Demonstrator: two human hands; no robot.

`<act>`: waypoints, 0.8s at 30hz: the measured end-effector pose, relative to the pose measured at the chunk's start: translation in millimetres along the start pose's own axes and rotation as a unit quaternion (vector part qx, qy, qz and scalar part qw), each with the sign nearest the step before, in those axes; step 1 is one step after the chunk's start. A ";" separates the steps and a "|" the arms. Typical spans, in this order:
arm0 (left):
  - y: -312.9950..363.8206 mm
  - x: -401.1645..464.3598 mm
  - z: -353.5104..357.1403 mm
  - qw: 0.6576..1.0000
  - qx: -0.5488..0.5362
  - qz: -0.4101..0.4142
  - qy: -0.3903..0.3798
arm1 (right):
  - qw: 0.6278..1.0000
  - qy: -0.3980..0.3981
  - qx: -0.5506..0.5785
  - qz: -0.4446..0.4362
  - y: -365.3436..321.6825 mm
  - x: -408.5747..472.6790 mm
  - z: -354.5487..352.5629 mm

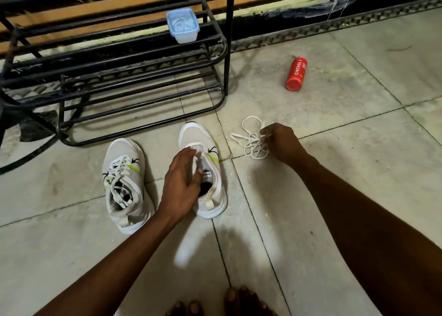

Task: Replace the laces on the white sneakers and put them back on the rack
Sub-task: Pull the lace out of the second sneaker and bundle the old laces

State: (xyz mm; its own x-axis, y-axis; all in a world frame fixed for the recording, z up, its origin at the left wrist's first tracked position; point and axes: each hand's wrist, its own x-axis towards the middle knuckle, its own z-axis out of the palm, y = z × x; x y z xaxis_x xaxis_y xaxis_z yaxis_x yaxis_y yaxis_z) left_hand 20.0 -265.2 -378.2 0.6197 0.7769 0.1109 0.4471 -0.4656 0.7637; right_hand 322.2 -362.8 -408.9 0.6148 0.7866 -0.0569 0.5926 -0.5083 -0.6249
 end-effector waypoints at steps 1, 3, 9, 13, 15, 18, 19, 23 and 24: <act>2.1 -1.5 -1.3 1.000 -0.001 -0.011 0.006 | 1.000 0.005 0.007 -0.001 0.1 -4.3 0.4; 4.2 -4.4 -4.7 0.999 -0.001 -0.033 0.016 | 0.999 0.037 -0.018 -0.009 -1.4 -16.8 4.2; 2.7 -16.4 -8.6 0.994 -0.007 -0.111 0.016 | 0.985 0.157 0.058 -0.048 -40.7 -93.2 40.6; 9.3 -13.8 -4.1 0.996 -0.012 -0.088 0.024 | 0.974 0.060 0.198 -0.092 -83.6 -121.0 60.9; 14.4 -9.3 -2.4 0.997 -0.009 -0.072 0.025 | 0.972 0.021 0.228 -0.060 -97.9 -120.1 64.4; 16.7 -1.1 -2.0 0.998 -0.011 -0.054 0.015 | 0.972 0.039 0.215 -0.085 -99.5 -106.6 65.5; 15.7 1.9 -2.6 0.999 -0.011 -0.051 0.005 | 0.973 0.041 0.211 -0.089 -96.7 -101.4 64.3; 11.9 4.7 -16.9 0.997 -0.020 -0.061 -0.029 | 0.981 0.038 0.163 -0.098 -98.9 -94.5 58.5; 12.0 2.1 -22.5 0.998 -0.024 -0.059 -0.021 | 0.981 0.049 0.152 -0.107 -100.6 -94.9 57.6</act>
State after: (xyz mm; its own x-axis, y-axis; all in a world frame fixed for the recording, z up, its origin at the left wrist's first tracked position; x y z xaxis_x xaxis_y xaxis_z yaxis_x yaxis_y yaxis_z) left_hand 12.1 -259.6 -354.5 0.5917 0.8062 -0.0072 0.4878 -0.3509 0.7993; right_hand 174.2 -366.1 -385.4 0.5494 0.8188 0.1665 0.5400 -0.1960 -0.8185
